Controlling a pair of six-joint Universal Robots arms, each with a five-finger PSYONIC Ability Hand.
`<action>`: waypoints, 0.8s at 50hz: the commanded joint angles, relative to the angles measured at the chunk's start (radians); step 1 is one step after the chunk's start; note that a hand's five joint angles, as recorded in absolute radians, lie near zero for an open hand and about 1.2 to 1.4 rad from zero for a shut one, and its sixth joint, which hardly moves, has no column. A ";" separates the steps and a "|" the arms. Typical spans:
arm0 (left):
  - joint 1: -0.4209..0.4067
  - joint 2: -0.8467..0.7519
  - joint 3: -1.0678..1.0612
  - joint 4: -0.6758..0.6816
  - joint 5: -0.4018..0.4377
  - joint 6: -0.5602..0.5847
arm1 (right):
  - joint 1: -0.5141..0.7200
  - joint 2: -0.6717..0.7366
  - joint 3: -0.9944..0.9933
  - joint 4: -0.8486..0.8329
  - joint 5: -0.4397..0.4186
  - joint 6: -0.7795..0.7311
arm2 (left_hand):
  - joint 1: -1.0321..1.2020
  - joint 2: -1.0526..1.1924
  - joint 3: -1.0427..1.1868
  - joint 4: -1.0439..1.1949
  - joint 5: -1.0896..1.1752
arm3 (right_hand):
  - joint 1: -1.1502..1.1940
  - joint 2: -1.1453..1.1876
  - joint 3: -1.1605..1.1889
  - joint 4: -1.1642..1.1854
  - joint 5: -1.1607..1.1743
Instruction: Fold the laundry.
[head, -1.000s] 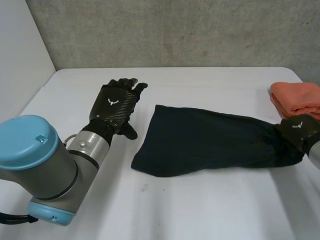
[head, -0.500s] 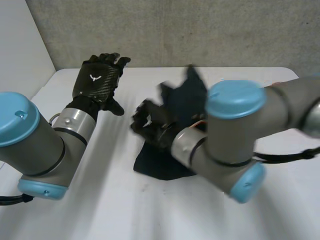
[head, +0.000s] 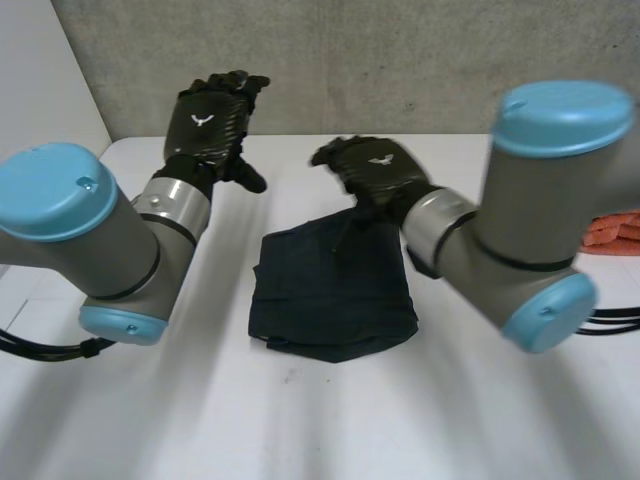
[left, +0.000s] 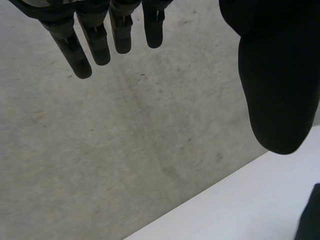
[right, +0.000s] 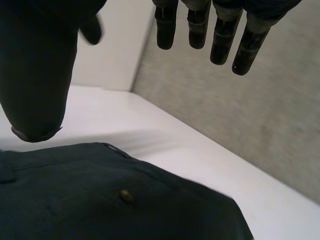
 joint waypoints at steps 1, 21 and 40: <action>-0.063 -0.058 0.056 -0.097 0.011 -0.025 | -0.101 -0.049 0.052 0.074 0.019 0.101 | 0.014 0.000 -0.006 0.002 -0.015 | -0.033 -0.049 -0.042 -0.065 -0.069; -0.113 -0.292 0.111 -0.372 -0.037 0.119 | -0.090 0.288 -0.113 0.125 0.032 -0.078 | 0.026 0.012 0.005 0.013 -0.003 | -0.033 -0.049 -0.042 -0.065 -0.069; -0.120 -0.260 0.159 -0.381 -0.042 0.234 | -0.105 0.186 -0.074 0.106 0.121 -0.189 | 0.005 -0.009 -0.015 -0.007 -0.024 | -0.033 -0.049 -0.042 -0.065 -0.069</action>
